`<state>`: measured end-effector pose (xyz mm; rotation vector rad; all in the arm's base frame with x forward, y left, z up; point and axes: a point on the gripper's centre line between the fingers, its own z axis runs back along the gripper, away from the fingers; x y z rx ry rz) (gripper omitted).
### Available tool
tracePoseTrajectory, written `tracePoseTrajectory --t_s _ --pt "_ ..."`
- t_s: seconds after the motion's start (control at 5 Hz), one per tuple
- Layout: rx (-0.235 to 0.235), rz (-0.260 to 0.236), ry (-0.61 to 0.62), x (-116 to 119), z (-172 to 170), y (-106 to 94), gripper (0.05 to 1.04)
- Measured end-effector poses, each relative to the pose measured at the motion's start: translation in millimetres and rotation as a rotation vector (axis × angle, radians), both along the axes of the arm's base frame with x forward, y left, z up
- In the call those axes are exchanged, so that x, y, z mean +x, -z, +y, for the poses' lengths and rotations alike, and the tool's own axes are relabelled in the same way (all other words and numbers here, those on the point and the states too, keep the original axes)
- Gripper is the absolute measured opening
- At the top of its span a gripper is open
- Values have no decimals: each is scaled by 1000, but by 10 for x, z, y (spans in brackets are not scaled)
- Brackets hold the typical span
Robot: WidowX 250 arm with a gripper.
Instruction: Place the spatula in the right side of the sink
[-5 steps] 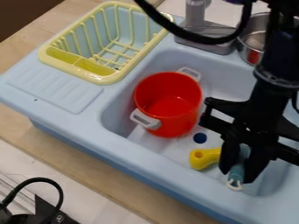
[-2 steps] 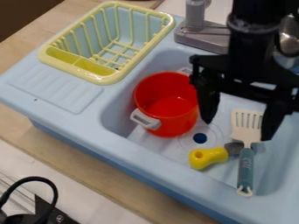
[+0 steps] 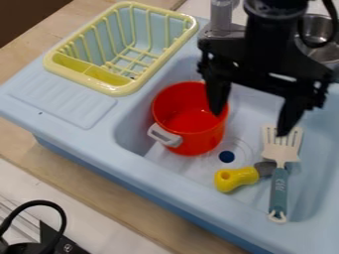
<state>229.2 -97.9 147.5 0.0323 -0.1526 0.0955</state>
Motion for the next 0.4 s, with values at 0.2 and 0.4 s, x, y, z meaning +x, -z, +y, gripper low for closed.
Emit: tracePoseTrajectory --t_s 0.2,0.4 --pt "-5 -26 -13 52 111 25 1003" --pt "-3 -66 -39 224 270 76 1003"
